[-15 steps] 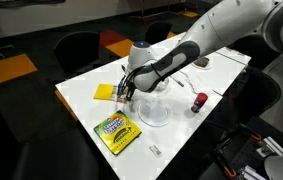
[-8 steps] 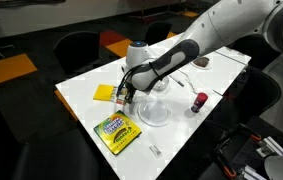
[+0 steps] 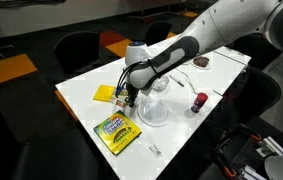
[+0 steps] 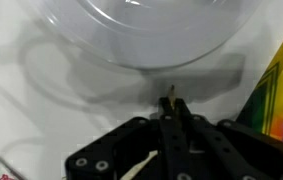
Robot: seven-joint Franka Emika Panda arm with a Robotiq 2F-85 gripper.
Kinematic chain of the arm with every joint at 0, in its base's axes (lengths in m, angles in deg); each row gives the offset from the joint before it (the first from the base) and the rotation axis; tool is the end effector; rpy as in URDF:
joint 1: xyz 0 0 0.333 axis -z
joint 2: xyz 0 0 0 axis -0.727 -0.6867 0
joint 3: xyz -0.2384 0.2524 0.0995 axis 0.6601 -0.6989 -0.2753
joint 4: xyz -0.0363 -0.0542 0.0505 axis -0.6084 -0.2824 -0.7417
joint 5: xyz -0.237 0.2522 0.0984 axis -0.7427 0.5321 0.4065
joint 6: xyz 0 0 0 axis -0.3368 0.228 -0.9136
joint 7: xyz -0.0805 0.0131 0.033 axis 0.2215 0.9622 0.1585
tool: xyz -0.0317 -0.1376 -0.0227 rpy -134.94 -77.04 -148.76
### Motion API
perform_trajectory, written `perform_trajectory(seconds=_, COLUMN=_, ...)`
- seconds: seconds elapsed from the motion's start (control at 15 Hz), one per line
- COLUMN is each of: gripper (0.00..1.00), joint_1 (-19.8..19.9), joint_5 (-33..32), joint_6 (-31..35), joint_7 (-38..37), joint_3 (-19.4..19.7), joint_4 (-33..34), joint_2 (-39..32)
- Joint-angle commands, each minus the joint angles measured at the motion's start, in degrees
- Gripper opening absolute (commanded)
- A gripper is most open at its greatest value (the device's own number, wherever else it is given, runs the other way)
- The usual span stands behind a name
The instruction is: Pick one coloured pencil from the box and put it on the white plate.
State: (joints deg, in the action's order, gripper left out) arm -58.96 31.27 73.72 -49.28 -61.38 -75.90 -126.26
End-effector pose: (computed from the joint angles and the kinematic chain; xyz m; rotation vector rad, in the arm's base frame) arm 0.6569 0.2574 0.1301 -2.9242 -0.8181 0.0427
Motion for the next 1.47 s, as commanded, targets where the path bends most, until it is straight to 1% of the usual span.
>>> perform_trajectory(seconds=0.0, gripper=0.02, joint_1=0.18, joint_5=2.74, joint_6=-3.26, joint_7=0.44, joint_3=-2.75, joint_4=-1.58, joint_2=-0.33)
perform_trajectory(seconds=0.13, gripper=0.02, joint_1=-0.52, joint_5=3.75, joint_6=-4.12, joint_7=0.25, joint_3=-3.93, joint_4=-1.55, joint_2=-0.61)
perform_trajectory(seconds=0.27, gripper=0.02, joint_1=-2.07, joint_5=3.99, joint_6=-4.2, joint_7=-1.61, joint_3=-3.85, joint_4=-1.78, joint_2=-0.67)
perform_trajectory(seconds=0.6, gripper=0.02, joint_1=-5.44, joint_5=1.55, joint_6=-3.97, joint_7=-7.55, joint_3=-0.34, joint_4=-4.04, joint_2=1.74)
perform_trajectory(seconds=0.8, gripper=0.02, joint_1=-5.75, joint_5=0.23, joint_6=-4.92, joint_7=-7.31, joint_3=0.61, joint_4=-5.55, joint_2=3.02)
perform_trajectory(seconds=0.93, gripper=0.02, joint_1=-4.68, joint_5=-0.51, joint_6=-5.05, joint_7=-5.41, joint_3=0.76, joint_4=-7.41, joint_2=4.18)
perform_trajectory(seconds=1.13, gripper=0.02, joint_1=-2.34, joint_5=-1.33, joint_6=-4.43, joint_7=-1.89, joint_3=0.78, joint_4=-12.28, joint_2=6.94)
perform_trajectory(seconds=1.4, gripper=0.02, joint_1=0.65, joint_5=-1.21, joint_6=-2.68, joint_7=4.73, joint_3=-0.73, joint_4=-18.74, joint_2=9.88)
